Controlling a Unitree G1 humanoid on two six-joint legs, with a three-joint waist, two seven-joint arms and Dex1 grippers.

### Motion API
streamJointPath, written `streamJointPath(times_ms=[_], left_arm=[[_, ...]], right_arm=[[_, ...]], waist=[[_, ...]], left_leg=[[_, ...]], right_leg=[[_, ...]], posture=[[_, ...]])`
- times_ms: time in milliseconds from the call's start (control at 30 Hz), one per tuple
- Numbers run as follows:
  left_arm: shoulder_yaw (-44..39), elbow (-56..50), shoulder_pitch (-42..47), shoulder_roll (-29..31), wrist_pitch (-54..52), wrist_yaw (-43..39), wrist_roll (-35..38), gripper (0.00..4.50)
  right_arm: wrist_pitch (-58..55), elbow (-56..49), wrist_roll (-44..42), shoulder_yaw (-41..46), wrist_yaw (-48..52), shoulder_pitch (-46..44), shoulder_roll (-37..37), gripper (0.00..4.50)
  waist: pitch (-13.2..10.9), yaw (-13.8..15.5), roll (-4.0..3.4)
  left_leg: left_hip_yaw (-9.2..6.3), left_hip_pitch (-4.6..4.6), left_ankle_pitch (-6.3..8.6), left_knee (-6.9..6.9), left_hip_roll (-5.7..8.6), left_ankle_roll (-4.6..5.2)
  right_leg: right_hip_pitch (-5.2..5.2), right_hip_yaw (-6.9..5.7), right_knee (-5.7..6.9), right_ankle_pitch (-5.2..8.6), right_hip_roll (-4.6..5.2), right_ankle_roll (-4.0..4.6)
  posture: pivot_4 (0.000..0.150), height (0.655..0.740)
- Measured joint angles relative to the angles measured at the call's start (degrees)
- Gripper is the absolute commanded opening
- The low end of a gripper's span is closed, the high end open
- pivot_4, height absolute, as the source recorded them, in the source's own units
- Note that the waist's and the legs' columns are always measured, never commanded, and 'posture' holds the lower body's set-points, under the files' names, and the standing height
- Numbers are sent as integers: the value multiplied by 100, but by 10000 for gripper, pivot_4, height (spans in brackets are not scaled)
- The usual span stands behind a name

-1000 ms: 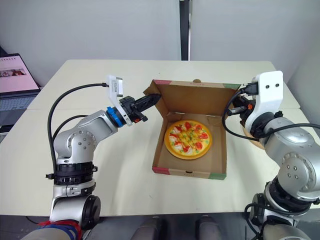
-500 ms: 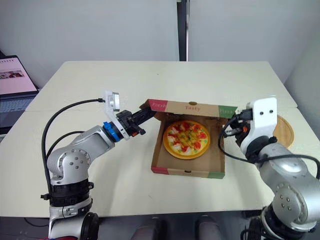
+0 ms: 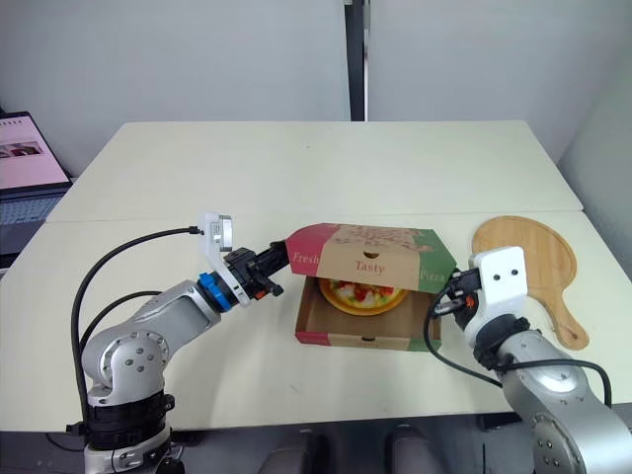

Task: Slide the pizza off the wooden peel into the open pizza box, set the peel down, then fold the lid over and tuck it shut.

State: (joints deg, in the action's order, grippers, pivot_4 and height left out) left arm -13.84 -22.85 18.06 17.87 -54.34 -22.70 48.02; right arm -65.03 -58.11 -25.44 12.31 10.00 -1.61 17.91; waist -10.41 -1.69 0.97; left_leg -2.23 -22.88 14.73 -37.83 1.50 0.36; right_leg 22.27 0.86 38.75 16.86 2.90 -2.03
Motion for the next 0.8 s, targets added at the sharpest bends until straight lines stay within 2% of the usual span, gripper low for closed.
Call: streamJointPath(times_ms=[267, 367, 500, 700, 800], left_arm=[[143, -128, -459, 270, 319, -174, -83, 0], [222, -127, -496, 298, 420, -185, -114, 0], [249, -100, -493, 349, 596, -246, -193, 0], [350, 37, -486, 447, 842, -388, -348, 0], [416, 62, -464, 489, 912, -444, -442, 0]], right_arm=[[996, 112, 275, -443, 123, 761, 252, 355], [1145, 229, 245, -429, 144, 790, 204, 6901], [1234, 438, 119, -335, 362, 912, 276, 20867], [1522, 495, -17, -168, 1053, 1207, 1049, 41773], [1575, 712, -149, 89, 1447, 1328, 1405, 41773]], waist=[[0, 5, 0], [0, 9, 1], [-1, 34, 2], [-1, 48, 2], [-2, 70, 3]], left_leg=[[-1, 1, 0, 0, -5, -1], [-2, 0, 0, 0, -5, -1], [-1, -2, 0, 0, -4, 0], [-2, -1, 0, 0, -5, 0], [-1, -1, 0, -4, -5, 1]], right_leg=[[-3, -1, -7, 1, -2, 0], [-4, -2, -7, 1, -2, 0], [-4, -2, -12, 1, -2, 0], [-7, -4, -13, 1, -3, 0], [-11, -4, -15, 1, -2, 0]], posture=[[1500, 7400], [1500, 7400], [1500, 7400], [1500, 7400], [1500, 7400]])
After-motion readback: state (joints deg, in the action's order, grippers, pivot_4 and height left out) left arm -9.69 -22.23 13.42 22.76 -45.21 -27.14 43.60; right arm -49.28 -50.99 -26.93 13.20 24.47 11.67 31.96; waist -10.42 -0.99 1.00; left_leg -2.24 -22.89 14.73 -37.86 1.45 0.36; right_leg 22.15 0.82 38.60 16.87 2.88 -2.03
